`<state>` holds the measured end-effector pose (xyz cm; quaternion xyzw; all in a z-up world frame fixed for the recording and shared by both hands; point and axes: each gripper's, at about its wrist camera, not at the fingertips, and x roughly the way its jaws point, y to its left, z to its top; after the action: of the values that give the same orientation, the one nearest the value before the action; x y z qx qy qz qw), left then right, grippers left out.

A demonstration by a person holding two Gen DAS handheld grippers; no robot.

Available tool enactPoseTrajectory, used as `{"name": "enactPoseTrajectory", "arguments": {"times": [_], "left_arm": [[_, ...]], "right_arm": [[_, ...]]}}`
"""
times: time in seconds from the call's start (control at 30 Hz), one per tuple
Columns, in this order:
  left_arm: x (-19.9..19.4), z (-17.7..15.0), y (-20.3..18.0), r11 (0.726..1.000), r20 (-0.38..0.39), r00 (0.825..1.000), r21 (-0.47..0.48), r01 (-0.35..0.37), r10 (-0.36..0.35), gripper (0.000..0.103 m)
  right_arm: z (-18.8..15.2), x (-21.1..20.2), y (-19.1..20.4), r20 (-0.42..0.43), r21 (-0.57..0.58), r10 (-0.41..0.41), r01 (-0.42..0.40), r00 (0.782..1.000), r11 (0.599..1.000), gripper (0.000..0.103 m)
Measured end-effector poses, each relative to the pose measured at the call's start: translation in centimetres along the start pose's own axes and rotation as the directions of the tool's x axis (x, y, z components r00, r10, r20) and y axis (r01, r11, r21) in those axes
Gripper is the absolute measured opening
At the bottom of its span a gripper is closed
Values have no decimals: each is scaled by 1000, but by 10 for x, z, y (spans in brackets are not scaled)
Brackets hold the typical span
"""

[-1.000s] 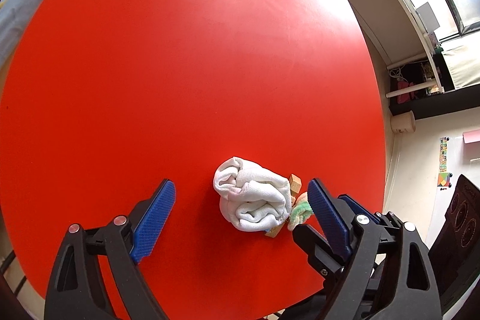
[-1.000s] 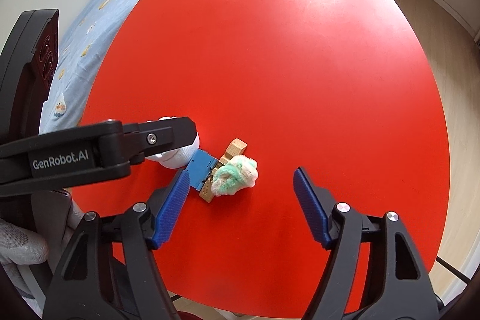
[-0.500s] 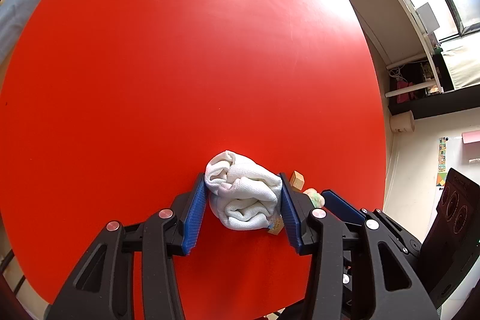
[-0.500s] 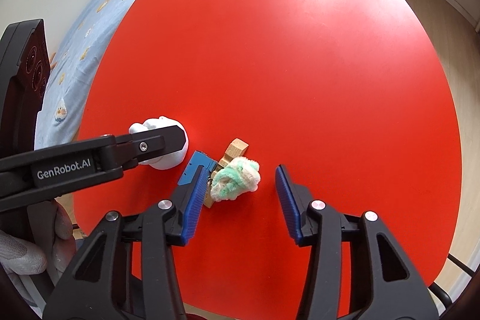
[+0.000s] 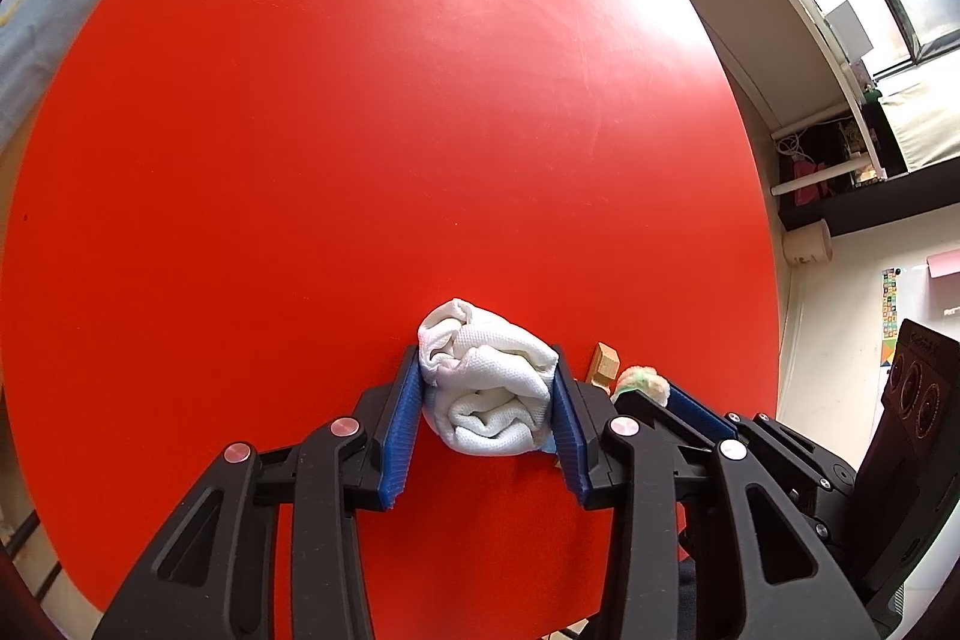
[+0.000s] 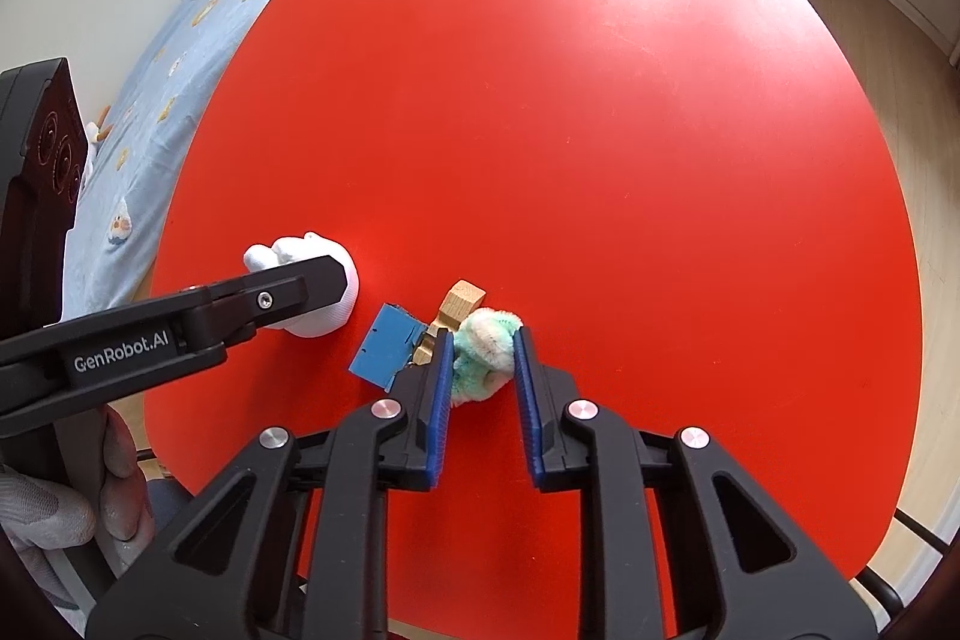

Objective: Collect trash
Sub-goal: 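Grasp the white cloth with the left tool while the right tool grasps the green fluffy item, then carry the white cloth and green fluffy item over the pink bin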

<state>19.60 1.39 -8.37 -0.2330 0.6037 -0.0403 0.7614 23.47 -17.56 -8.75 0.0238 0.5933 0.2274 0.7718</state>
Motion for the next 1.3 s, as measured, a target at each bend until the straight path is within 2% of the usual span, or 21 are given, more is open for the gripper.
{"name": "enactPoseTrajectory", "arguments": {"times": [0.33,0.57,0.97,1.3], "left_arm": [[-15,-6,2,999,54,998,47,-20,17,39],[-37,-20,-4,988,128,991,139,-67,49,39],[-82,-65,-26,946,268,963,301,-119,36,39],[-122,-104,-21,930,351,936,346,-124,-5,39]], "right_arm": [[-5,-11,0,21,-12,-10,11,1000,1000,19],[-11,-30,8,55,-44,-24,27,998,999,19],[-42,-82,30,146,-141,-24,45,989,989,19],[-83,-124,43,201,-205,25,17,979,979,19]]}}
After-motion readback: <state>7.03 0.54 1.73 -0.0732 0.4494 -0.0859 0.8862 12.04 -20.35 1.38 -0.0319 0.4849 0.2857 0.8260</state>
